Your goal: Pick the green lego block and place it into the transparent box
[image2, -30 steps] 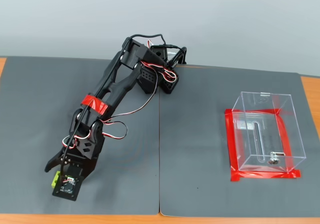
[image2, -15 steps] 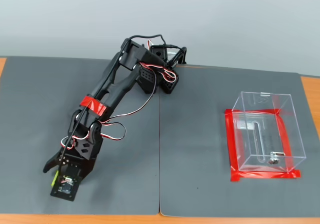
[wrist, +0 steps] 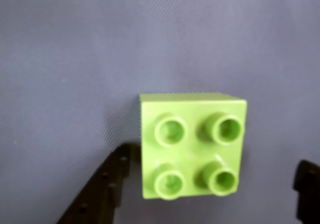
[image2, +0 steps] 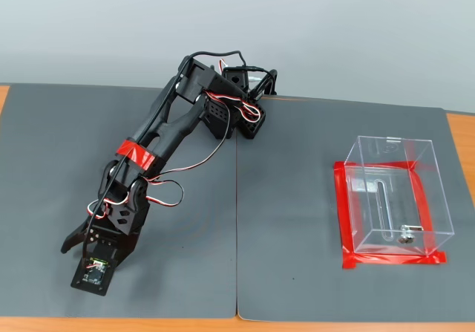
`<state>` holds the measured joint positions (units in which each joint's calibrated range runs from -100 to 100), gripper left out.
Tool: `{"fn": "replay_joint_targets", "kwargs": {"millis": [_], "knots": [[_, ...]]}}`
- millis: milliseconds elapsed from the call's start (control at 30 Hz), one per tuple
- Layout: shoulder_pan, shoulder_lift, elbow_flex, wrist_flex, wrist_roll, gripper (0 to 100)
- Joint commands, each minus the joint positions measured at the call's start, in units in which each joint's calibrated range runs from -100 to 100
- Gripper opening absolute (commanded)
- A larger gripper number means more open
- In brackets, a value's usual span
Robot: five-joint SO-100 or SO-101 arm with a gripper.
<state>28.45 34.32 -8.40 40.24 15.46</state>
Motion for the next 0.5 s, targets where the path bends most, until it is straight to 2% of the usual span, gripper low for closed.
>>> {"fn": "replay_joint_targets", "kwargs": {"millis": [0,167,467], "knots": [[-0.28,-0.79,-3.05,-0.83,-0.06,30],[-0.21,-0.79,-3.05,-0.83,-0.12,19],[-0.21,-0.79,-2.96,-0.83,-0.17,12]]}}
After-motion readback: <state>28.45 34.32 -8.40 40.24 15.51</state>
